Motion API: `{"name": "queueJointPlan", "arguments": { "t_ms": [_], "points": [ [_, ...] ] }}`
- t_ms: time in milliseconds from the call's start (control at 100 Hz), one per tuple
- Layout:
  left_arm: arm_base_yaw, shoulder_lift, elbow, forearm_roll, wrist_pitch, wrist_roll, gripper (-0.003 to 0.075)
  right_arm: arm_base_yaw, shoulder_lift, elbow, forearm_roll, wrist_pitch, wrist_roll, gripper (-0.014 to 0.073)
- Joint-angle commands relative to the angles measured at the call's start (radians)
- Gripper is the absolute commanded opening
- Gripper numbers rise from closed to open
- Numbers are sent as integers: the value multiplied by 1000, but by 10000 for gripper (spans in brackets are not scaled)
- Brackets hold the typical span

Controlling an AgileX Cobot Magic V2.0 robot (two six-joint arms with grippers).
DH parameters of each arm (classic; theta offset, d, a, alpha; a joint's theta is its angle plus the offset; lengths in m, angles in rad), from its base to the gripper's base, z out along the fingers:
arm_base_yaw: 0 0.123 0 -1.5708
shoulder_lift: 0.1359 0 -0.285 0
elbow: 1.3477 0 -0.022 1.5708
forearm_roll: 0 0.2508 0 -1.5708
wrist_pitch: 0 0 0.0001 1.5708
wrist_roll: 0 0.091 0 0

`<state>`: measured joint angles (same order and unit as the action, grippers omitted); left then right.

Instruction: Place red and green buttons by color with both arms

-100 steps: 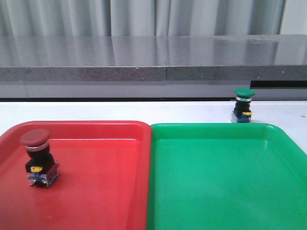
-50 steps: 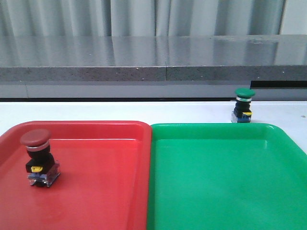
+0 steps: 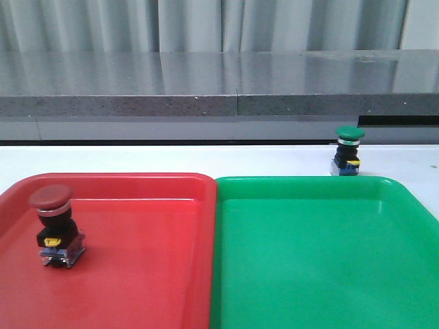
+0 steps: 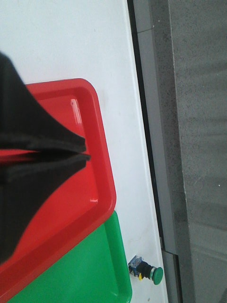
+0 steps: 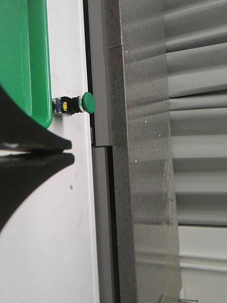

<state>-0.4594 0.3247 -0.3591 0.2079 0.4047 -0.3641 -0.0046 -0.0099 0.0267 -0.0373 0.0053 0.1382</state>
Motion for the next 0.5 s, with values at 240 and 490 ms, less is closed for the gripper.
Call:
{"name": "queueJointPlan", "arguments": {
  "t_ms": [240, 490],
  "points": [
    [187, -50, 148, -127, -355, 200, -20, -8, -21, -18, -9, -76, -3, -64],
    [357, -116, 237, -143, -458, 239, -20, -8, -21, -18, -9, -76, -3, -64]
  ]
}}
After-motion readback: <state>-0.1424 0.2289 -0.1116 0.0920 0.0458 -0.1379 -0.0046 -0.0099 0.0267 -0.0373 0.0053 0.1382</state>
